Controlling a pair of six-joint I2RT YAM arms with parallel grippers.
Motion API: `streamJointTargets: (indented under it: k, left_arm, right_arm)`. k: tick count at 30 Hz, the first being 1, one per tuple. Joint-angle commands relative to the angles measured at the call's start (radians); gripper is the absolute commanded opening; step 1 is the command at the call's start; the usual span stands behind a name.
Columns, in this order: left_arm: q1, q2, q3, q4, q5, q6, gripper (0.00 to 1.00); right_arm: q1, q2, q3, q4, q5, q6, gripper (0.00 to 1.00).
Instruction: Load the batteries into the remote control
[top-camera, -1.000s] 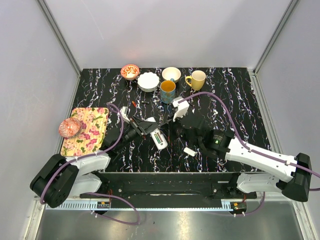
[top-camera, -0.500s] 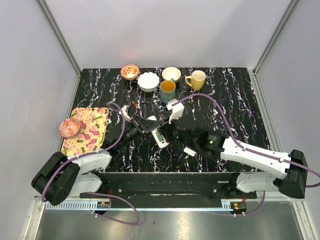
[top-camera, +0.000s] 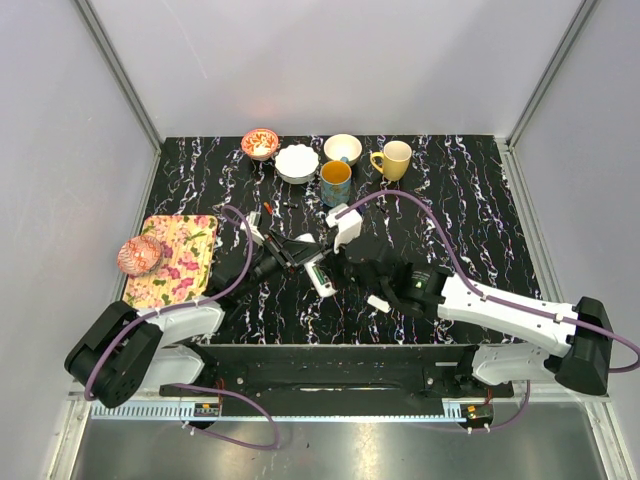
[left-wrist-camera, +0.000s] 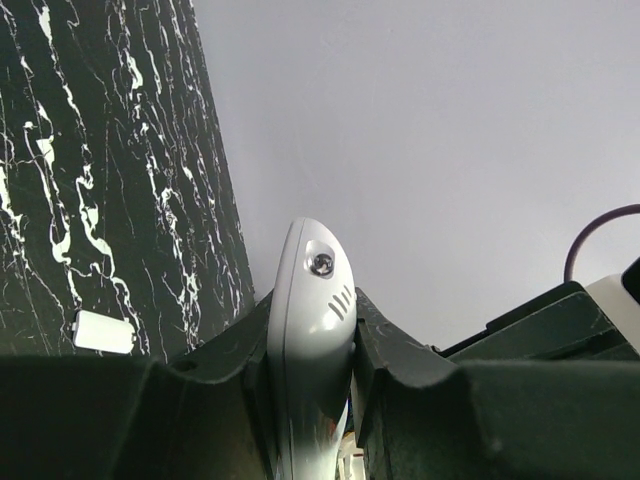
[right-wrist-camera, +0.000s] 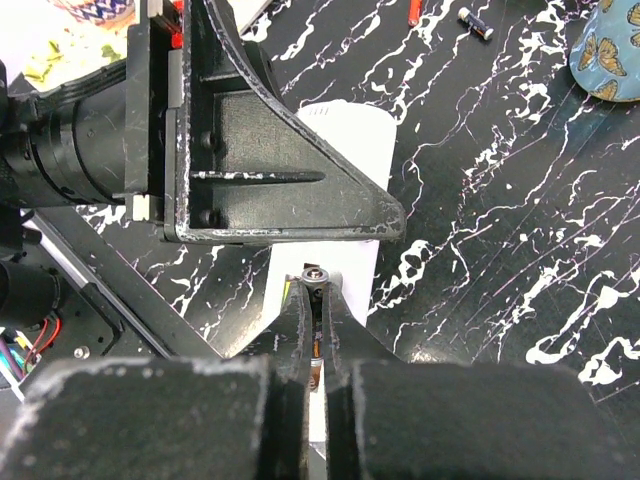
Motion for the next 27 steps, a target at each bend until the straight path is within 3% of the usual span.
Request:
streamJointTargets:
  k: [1, 12, 19, 27]
  left_arm:
    - [-0.004, -0.01, 0.047, 0.083, -0.002, -0.02, 0.0]
    - [-0.004, -0.021, 0.07, 0.096, -0.001, 0.02, 0.0]
    - [-0.005, -0.026, 0.062, 0.113, -0.002, 0.023, 0.0]
    - [-0.007, -0.024, 0.042, 0.132, -0.005, 0.016, 0.0]
  right_arm:
    - [0.006, 0.006, 0.035, -0.089, 0.014, -0.038, 0.0]
    - [0.007, 0.063, 0.095, -0.25, -0.038, 0.02, 0.0]
    - [0.007, 0.127, 0.165, -0.313, -0.02, 0.07, 0.17]
    - [0.007, 0.152, 0.201, -0.342, -0.001, 0.093, 0.25]
